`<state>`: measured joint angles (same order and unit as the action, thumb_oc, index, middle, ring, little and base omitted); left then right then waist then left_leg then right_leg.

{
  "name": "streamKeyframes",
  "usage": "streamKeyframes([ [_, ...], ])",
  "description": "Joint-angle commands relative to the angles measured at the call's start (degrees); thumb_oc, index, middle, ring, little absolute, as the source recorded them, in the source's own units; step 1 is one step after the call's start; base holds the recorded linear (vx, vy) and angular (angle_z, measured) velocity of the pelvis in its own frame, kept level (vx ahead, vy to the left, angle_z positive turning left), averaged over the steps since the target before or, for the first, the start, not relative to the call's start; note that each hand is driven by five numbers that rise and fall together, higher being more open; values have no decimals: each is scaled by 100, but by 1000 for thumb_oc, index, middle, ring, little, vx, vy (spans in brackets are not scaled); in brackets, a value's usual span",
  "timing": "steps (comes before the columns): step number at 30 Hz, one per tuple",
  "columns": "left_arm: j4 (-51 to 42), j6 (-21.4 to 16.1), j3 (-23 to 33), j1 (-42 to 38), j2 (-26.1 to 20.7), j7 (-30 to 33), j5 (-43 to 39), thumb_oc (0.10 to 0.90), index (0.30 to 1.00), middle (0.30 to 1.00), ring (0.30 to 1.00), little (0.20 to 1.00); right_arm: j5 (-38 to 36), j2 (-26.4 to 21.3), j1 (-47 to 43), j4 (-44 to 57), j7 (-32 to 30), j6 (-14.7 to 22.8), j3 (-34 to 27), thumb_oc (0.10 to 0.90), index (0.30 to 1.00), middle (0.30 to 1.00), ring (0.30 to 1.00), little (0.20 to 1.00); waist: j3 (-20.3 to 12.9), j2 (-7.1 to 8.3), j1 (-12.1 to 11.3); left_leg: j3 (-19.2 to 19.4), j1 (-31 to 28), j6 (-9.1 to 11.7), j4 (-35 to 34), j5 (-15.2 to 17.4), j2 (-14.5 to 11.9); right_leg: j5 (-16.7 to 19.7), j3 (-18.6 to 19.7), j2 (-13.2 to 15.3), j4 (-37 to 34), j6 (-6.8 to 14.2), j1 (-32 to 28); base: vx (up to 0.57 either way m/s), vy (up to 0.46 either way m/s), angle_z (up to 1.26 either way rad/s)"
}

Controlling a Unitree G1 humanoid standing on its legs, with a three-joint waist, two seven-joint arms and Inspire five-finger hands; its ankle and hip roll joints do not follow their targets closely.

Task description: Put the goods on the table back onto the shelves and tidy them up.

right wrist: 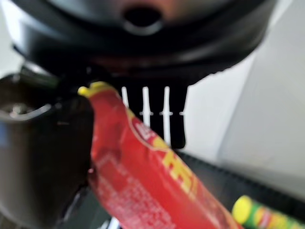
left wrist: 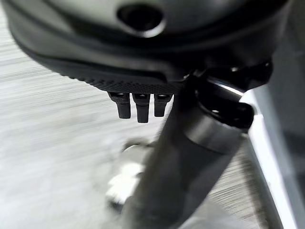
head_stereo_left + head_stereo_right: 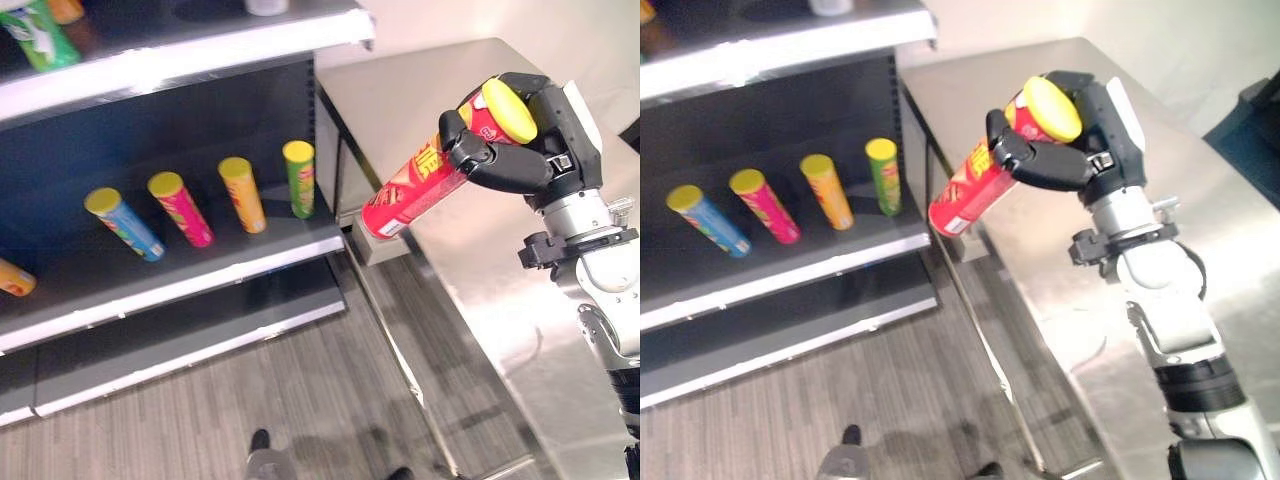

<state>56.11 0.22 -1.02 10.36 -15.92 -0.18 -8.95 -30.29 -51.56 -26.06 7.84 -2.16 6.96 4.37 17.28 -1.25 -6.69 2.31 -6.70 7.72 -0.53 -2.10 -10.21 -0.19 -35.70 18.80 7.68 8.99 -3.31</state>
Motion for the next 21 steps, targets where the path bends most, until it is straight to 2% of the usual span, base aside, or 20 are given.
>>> streamKeyframes([
  [1,-467,-325,-205,-23,-405,1,82,800,900,900,900,900,28,-44,-587,355,-160,554,-551,400,300,300,300,300,-911,210,-125,413,-258,296,-51,678,-546,973,4,-4,-1097,425,358,-220,434,54],
  [4,-708,-356,-319,-119,-537,-24,151,800,900,900,900,900,264,102,-364,372,-285,517,-794,400,300,300,300,300,-861,247,-118,462,-328,132,-447,836,-133,1427,132,407,-1001,601,639,-230,377,53],
  [6,-739,-380,-334,-158,-656,-27,267,800,900,900,900,900,432,182,-312,381,-363,507,-858,400,300,300,300,300,-798,302,-152,478,-303,21,-447,908,96,1594,230,550,-1007,601,671,-249,286,13],
  [7,-715,-388,-341,-184,-727,-10,324,800,900,900,900,900,541,261,-321,378,-414,512,-845,400,300,300,300,300,-712,358,-134,486,-228,-69,-447,813,250,1716,339,649,-932,601,771,-274,270,11],
  [8,-682,-392,-305,-208,-781,4,348,800,900,900,900,900,556,346,-320,411,-413,527,-840,400,300,300,300,300,-669,375,-118,470,-181,-136,-447,771,333,1568,597,626,-768,601,868,-290,287,6],
  [10,-707,-376,-221,-193,-846,22,269,800,900,900,900,900,579,414,-273,439,-433,547,-854,400,300,300,300,300,-609,369,-115,392,-28,-292,-437,657,483,1120,1032,396,-348,517,799,-235,255,6],
  [12,-645,-348,-206,-164,-885,-5,265,800,900,900,900,900,565,437,-158,489,-397,553,-965,400,300,300,300,300,-609,351,-94,264,166,-451,-408,467,606,466,1459,20,313,337,765,-196,197,3],
  [14,-647,-312,-203,-110,-888,-30,247,800,900,900,900,900,550,395,-50,554,-348,538,-1026,400,300,300,300,300,-645,310,-99,146,314,-564,-388,322,691,-178,1734,-527,872,163,738,-170,142,26],
  [15,-567,-302,-237,-106,-854,-27,254,800,900,900,900,900,537,394,20,590,-293,578,-1000,400,300,300,300,300,-647,346,-119,36,410,-616,-354,246,797,-603,1920,-1009,1176,20,645,-144,42,28],
  [17,-631,-308,-241,-71,-805,-62,175,800,900,900,900,900,490,370,36,586,-255,567,-969,400,300,300,300,300,-663,498,-169,-100,460,-599,-355,227,953,-729,2104,-1308,615,-223,355,-62,-63,36],
  [18,-629,-311,-234,-60,-777,-59,153,800,900,900,900,900,376,426,4,609,-232,605,-930,400,300,300,300,300,-704,575,-211,-169,506,-590,-361,186,1033,-634,2112,-1376,109,-274,132,-85,-158,28],
  [19,-562,-291,-149,-52,-653,-1,45,800,900,900,900,900,289,537,-73,665,-181,629,-747,400,300,300,300,300,-727,638,-276,-221,739,-516,-308,70,1032,-474,2245,-1509,-509,-234,6,-134,-169,16],
  [20,-614,-288,-84,-12,-556,-16,-69,800,900,900,900,900,380,467,-82,720,-159,627,-652,400,300,300,300,300,-746,652,-298,-231,836,-490,-298,11,1027,-346,2325,-1576,-844,-245,-60,-189,-149,13],
  [21,-641,-292,-95,-8,-478,-49,-23,800,900,900,900,900,533,301,-9,749,-114,547,-628,400,300,300,300,300,-764,629,-289,-238,965,-440,-278,-41,1026,-250,2239,-1591,-1135,-241,-151,-243,-44,11],
])
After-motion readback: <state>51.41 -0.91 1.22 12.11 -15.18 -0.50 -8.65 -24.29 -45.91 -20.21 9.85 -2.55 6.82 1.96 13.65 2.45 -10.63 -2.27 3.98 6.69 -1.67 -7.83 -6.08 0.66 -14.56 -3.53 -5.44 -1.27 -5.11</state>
